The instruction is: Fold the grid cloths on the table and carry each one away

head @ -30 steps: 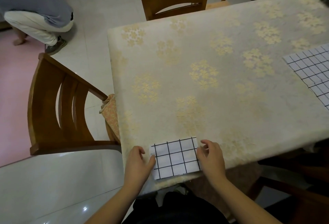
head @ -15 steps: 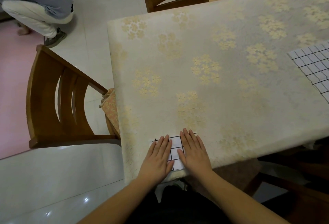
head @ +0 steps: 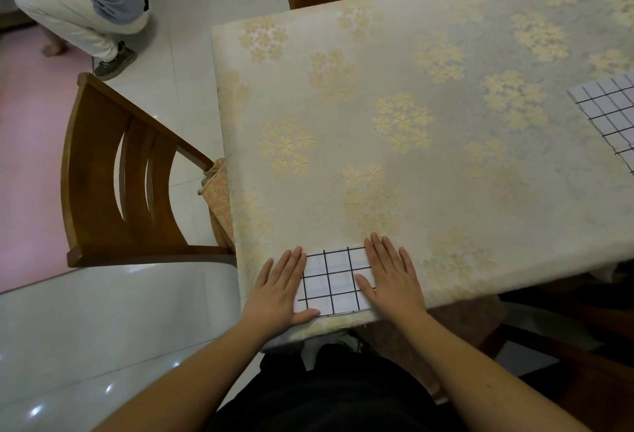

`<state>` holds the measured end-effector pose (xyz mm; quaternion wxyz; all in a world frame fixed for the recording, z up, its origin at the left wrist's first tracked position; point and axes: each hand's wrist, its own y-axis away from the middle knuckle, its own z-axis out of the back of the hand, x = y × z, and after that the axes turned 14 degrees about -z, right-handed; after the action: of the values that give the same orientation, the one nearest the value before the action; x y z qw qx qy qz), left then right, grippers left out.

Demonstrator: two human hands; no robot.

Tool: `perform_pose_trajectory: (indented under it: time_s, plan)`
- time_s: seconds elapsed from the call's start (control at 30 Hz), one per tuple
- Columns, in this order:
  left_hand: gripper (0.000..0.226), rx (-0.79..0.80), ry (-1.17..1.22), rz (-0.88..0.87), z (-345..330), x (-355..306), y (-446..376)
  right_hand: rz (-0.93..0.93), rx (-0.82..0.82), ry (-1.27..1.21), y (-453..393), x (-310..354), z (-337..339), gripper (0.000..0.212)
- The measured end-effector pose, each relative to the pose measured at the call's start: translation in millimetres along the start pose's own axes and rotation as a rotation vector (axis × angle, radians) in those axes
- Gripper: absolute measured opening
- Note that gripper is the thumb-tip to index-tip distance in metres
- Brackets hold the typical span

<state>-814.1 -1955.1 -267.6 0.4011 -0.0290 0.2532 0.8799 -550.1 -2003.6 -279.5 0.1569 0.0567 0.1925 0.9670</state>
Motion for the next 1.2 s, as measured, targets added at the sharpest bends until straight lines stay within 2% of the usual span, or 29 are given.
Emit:
perform_pose_trajectory:
  time_s: [0.37, 0.47, 0.57, 0.63, 0.8, 0.93, 1.07, 1.2]
  plan:
    - [0.111, 0.063, -0.04, 0.011, 19, -8, -4, 0.109, 0.135, -0.04, -9, -9, 13, 0.081]
    - [0.097, 0.016, 0.093, 0.032, 36, -7, -3, 0.109, 0.22, -0.106, -11, -13, 31, 0.08]
    - [0.08, -0.115, 0.161, 0.057, 49, -9, 7, 0.103, 0.162, -0.188, 4, -13, 47, 0.074]
    - [0.07, -0.124, 0.178, 0.092, 54, -13, 18, 0.095, 0.131, -0.245, 19, -5, 52, 0.067]
    - [0.063, -0.138, 0.205, 0.187, 60, -19, 66, 0.063, 0.13, -0.336, 57, 33, 59, 0.052]
    - [0.063, -0.158, 0.352, 0.269, 55, -5, 121, 0.105, 0.134, -0.318, 85, 74, 61, 0.047]
    - [0.059, -0.196, 0.312, 0.294, 38, 13, 184, 0.132, 0.144, -0.289, 107, 117, 51, 0.043]
    - [0.078, -0.239, 0.188, 0.252, 26, 31, 251, 0.132, 0.141, -0.217, 142, 164, 42, 0.045]
